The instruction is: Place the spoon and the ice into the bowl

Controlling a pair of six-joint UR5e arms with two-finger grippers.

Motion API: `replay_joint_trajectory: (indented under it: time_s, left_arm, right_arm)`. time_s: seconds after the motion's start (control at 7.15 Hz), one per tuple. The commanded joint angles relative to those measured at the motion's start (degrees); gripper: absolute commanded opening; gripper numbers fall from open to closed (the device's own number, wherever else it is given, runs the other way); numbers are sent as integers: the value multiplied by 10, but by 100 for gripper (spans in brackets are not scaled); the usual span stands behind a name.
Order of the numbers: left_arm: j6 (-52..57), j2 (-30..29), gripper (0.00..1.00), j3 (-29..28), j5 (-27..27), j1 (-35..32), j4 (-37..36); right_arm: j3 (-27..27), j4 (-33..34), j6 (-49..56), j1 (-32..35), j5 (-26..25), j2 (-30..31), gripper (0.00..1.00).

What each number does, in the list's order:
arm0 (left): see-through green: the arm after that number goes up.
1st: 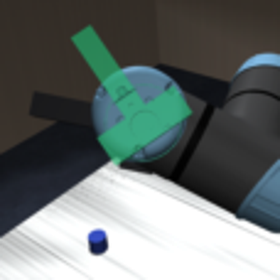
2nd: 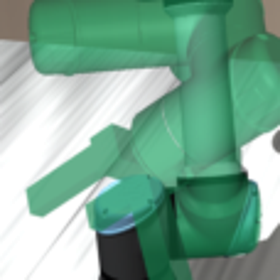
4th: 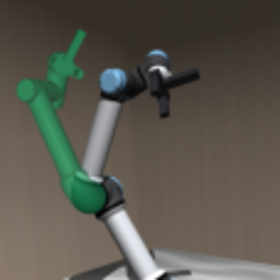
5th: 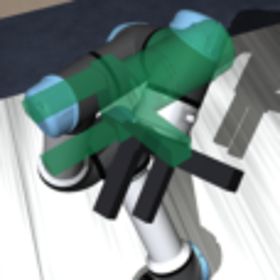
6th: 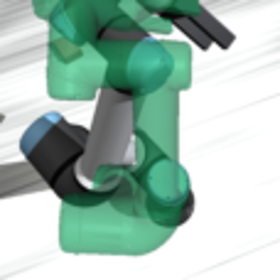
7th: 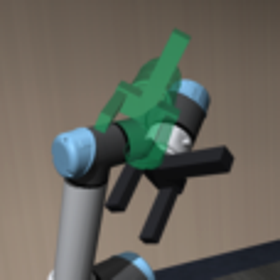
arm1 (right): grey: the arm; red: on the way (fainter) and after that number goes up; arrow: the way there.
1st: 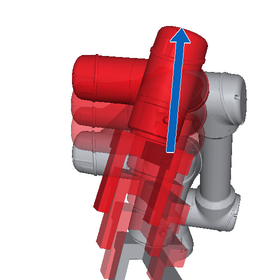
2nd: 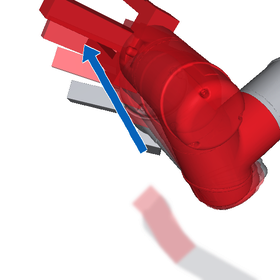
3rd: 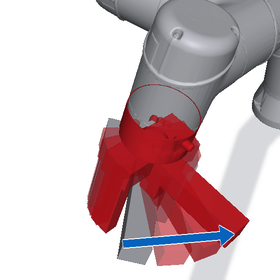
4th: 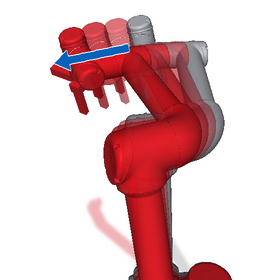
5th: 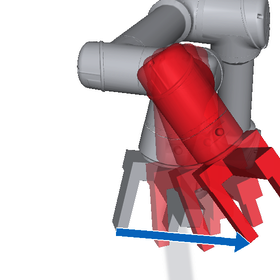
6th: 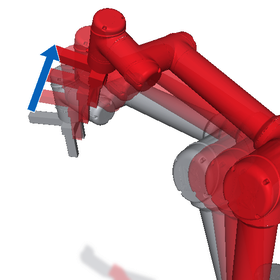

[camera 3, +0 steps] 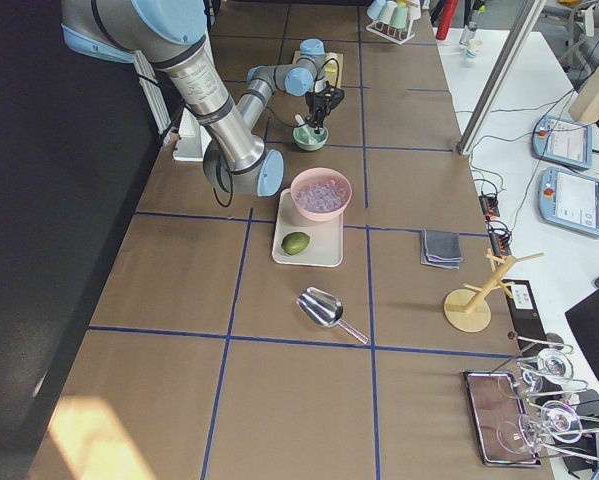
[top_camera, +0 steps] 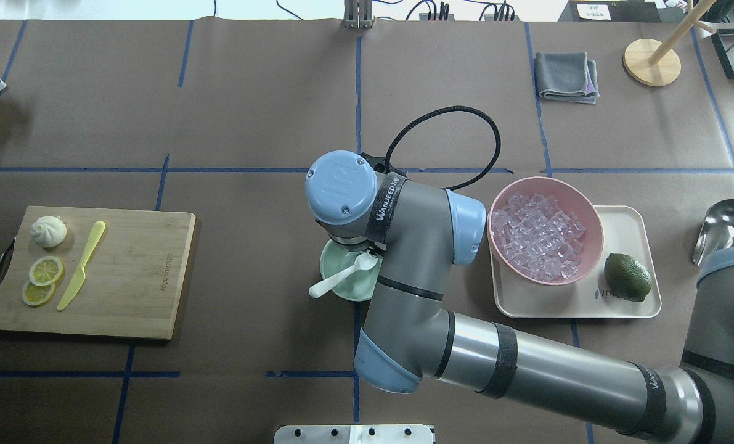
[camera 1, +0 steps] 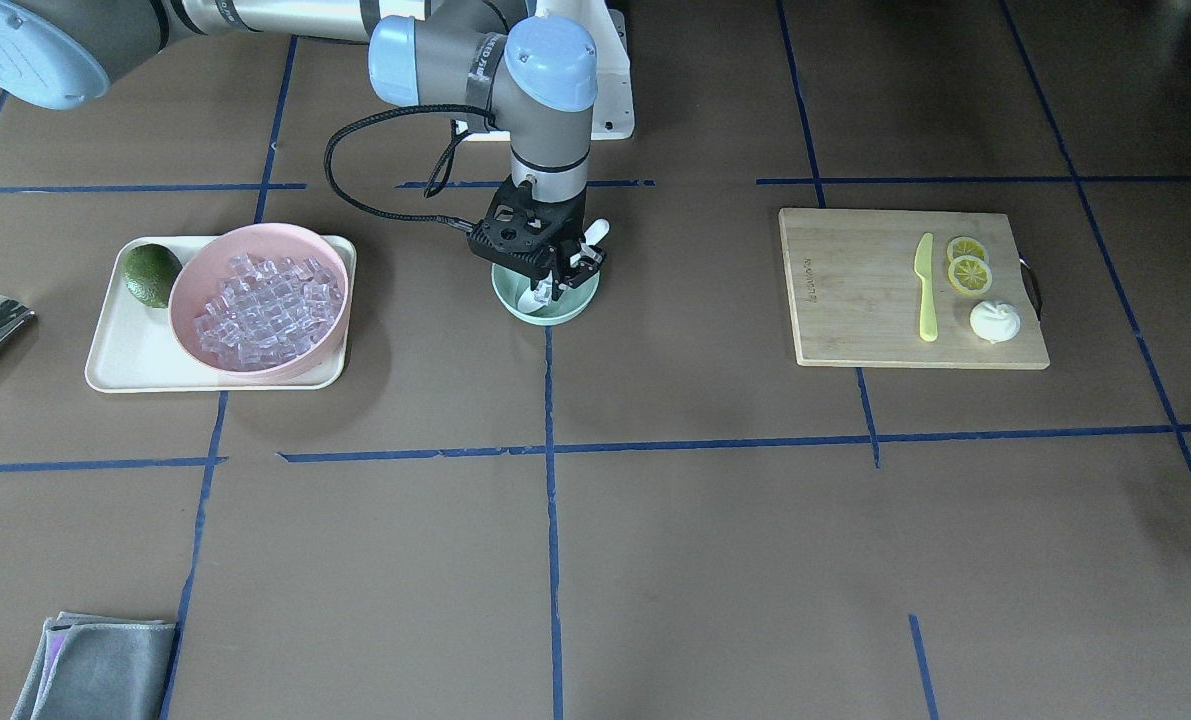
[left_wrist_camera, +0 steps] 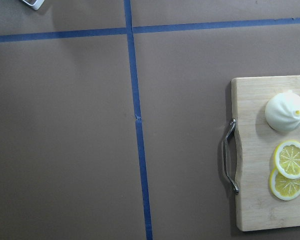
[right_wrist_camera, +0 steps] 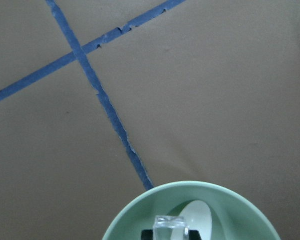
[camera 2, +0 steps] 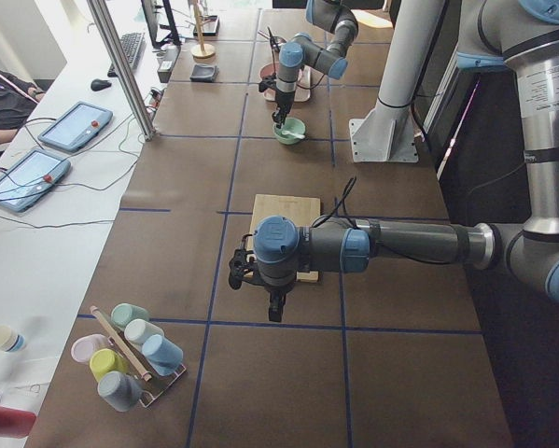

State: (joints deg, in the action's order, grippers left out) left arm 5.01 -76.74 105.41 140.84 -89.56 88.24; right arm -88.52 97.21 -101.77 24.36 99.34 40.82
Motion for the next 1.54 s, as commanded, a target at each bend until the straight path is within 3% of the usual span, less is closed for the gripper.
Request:
replay_joint_trajectory:
  time_s: [0.0,0.14,0.28,0.42,0.7,1.12,1.4]
  left_arm:
    - [0,-1,100,0,0,0,0]
    - [0,-1,100,0,0,0,0]
    - [0,-1,100,0,0,1,0]
    - [0,-1,100,0,1,1,0]
    - [0,-1,100,1,1,1,0]
    - [-1,0,100,-6,-1,0,2]
    - [-1,0,100,-6,-28,0,0]
  right_arm:
    - [0,5,-3,-5,0,7,27]
    - [0,5,-3,-12,-1,11,45]
    - [0,5,1,-17,-2,17,87]
    - [-1,6,3,-18,-7,16,100]
    - [-12,17,5,-17,-7,4,100]
    - [-80,78,72,22,5,4,100]
    - [-84,79,199,113,92,36,100]
